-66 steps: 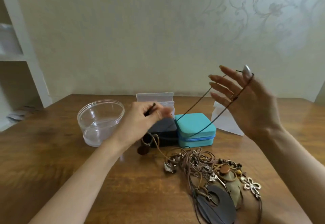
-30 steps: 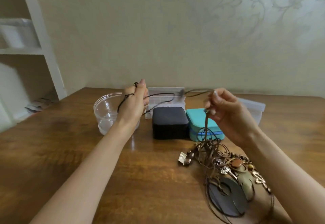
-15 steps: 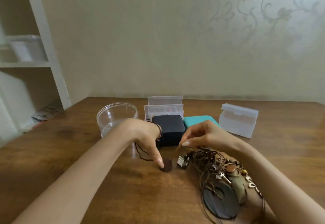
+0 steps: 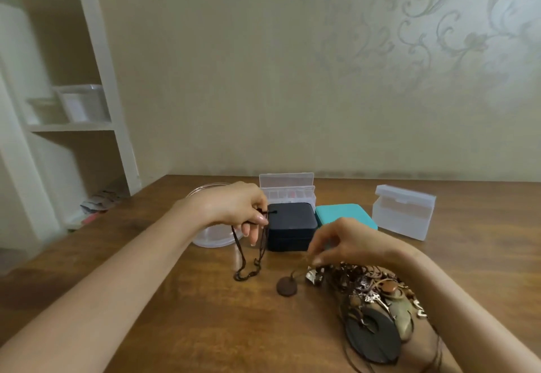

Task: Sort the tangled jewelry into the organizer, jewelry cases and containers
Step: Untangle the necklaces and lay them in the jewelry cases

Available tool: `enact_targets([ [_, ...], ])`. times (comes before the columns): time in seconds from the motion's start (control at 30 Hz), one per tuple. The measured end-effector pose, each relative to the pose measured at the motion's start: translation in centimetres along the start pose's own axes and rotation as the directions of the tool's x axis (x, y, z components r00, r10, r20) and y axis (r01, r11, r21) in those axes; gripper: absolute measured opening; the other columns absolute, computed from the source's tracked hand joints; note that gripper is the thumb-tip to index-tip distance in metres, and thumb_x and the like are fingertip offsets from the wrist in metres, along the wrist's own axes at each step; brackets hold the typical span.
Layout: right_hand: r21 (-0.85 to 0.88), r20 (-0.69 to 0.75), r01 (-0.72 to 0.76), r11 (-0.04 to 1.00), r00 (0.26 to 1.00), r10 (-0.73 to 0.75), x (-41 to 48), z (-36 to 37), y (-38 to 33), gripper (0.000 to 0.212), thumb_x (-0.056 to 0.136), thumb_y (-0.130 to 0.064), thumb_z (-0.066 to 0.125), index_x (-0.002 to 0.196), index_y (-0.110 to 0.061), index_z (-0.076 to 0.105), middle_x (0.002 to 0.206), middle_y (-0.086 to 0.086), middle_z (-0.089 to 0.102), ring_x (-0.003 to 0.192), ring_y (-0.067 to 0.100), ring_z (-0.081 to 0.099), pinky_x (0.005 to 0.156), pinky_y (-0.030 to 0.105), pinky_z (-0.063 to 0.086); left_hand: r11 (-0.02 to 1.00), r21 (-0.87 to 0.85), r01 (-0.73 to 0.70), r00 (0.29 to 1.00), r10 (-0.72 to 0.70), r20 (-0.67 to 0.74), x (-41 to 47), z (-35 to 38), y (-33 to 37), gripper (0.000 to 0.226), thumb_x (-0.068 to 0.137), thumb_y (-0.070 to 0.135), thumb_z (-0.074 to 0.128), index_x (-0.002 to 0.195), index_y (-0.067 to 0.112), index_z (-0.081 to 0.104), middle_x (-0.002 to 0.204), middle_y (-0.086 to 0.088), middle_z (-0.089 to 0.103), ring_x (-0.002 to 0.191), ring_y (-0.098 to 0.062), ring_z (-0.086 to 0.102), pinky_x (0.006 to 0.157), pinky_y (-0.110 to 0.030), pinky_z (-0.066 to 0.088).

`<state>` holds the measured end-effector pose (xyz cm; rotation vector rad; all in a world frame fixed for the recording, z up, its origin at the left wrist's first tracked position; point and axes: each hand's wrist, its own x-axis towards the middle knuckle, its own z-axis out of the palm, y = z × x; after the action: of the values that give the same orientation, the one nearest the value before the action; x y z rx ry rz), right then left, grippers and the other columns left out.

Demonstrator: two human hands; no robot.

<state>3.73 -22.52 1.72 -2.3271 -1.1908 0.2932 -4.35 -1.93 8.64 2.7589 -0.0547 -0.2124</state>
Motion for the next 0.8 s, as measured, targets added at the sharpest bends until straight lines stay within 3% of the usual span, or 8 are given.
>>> enact_targets([
  [0.1, 0.298, -0.253, 0.139, 0.944, 0.965, -0.063, 0.3, 0.3, -1.3, 0.039, 0.081, -0.014, 0.072, 0.114, -0.028, 0.061, 0.106, -0.009, 0.066, 0.067, 0.001, 0.059, 0.062, 0.019, 0.05, 0.996, 0.085, -0.028, 0.999, 0.031, -0.035, -0.3, 0.3, 0.5, 0.007, 0.088, 0.018, 0.063, 0.084, 0.013, 0.063, 0.074, -0.002, 0.073, 0.051, -0.004, 0.056, 0.057, -0.017, 0.045],
  [0.2, 0.639, -0.171, 0.199, 0.743, 0.978, -0.115, 0.4, 1.5, -2.5, 0.063, 0.079, -0.011, 0.072, 0.133, -0.028, 0.045, 0.119, -0.003, 0.064, 0.082, 0.017, 0.068, 0.065, 0.026, 0.054, 0.993, 0.083, -0.083, 0.99, 0.091, -0.105, -0.2, 0.6, 1.2, 0.012, 0.09, 0.02, 0.061, 0.081, 0.014, 0.066, 0.074, -0.002, 0.073, 0.052, -0.005, 0.059, 0.057, -0.017, 0.046],
  [0.3, 0.677, -0.156, 0.157, 0.719, 0.985, -0.068, 0.9, 2.9, -3.0, 0.054, 0.081, -0.01, 0.071, 0.129, -0.022, 0.048, 0.105, 0.008, 0.068, 0.079, 0.025, 0.068, 0.065, 0.028, 0.055, 0.993, 0.051, -0.108, 0.989, 0.113, -0.098, -0.2, 1.1, 2.0, 0.016, 0.094, 0.013, 0.053, 0.084, 0.011, 0.065, 0.077, -0.008, 0.071, 0.064, -0.015, 0.068, 0.066, -0.024, 0.056],
  [0.43, 0.623, -0.185, 0.068, 0.779, 0.981, 0.063, 1.1, 2.6, -1.8, 0.015, 0.084, -0.011, 0.068, 0.1, -0.013, 0.067, 0.071, 0.001, 0.067, 0.061, 0.011, 0.062, 0.062, 0.024, 0.055, 0.973, 0.219, -0.067, 0.972, 0.113, -0.204, -0.3, 1.1, 2.8, 0.016, 0.095, 0.013, 0.051, 0.085, 0.012, 0.064, 0.079, -0.007, 0.072, 0.066, -0.014, 0.07, 0.069, -0.03, 0.057],
  [0.57, 0.401, -0.331, 0.072, 0.913, 0.941, 0.071, 1.0, 1.8, -1.6, 0.033, 0.079, -0.014, 0.074, 0.109, -0.026, 0.065, 0.099, -0.006, 0.066, 0.059, 0.002, 0.055, 0.059, 0.015, 0.047, 0.977, 0.2, -0.077, 0.877, 0.162, -0.452, -0.2, 0.3, 2.8, 0.018, 0.095, 0.019, 0.051, 0.086, 0.013, 0.065, 0.065, 0.004, 0.068, 0.058, -0.008, 0.067, 0.066, -0.03, 0.056],
  [0.67, 0.658, -0.307, 0.211, 0.723, 0.952, 0.002, 0.7, 1.4, -2.4, 0.056, 0.076, -0.018, 0.073, 0.126, -0.028, 0.05, 0.111, -0.004, 0.067, 0.065, 0.01, 0.057, 0.059, 0.021, 0.049, 0.977, 0.078, -0.199, 0.85, 0.211, -0.483, -0.2, 0.3, 3.4, 0.014, 0.093, 0.024, 0.056, 0.087, 0.014, 0.064, 0.067, 0.006, 0.065, 0.059, -0.007, 0.066, 0.058, -0.021, 0.055],
  [0.73, 0.789, -0.242, 0.25, 0.562, 0.966, -0.091, 0.3, 1.5, -2.8, 0.05, 0.08, -0.019, 0.068, 0.126, -0.022, 0.05, 0.095, 0.003, 0.07, 0.069, 0.016, 0.058, 0.06, 0.025, 0.051, 0.961, 0.007, -0.275, 0.826, 0.24, -0.509, 0.0, 0.7, 3.8, 0.012, 0.09, 0.027, 0.059, 0.086, 0.017, 0.062, 0.071, 0.007, 0.062, 0.062, -0.006, 0.063, 0.056, -0.018, 0.052],
  [0.8, 0.804, -0.255, 0.275, 0.528, 0.96, -0.113, 0.1, 1.5, -3.0, 0.033, 0.082, -0.022, 0.062, 0.114, -0.014, 0.061, 0.073, 0.005, 0.064, 0.065, 0.015, 0.056, 0.058, 0.024, 0.048, 0.945, -0.079, -0.317, 0.806, 0.225, -0.547, 0.2, 1.0, 4.0, 0.013, 0.091, 0.029, 0.058, 0.086, 0.017, 0.06, 0.077, 0.004, 0.063, 0.065, -0.004, 0.06, 0.058, -0.016, 0.049],
])
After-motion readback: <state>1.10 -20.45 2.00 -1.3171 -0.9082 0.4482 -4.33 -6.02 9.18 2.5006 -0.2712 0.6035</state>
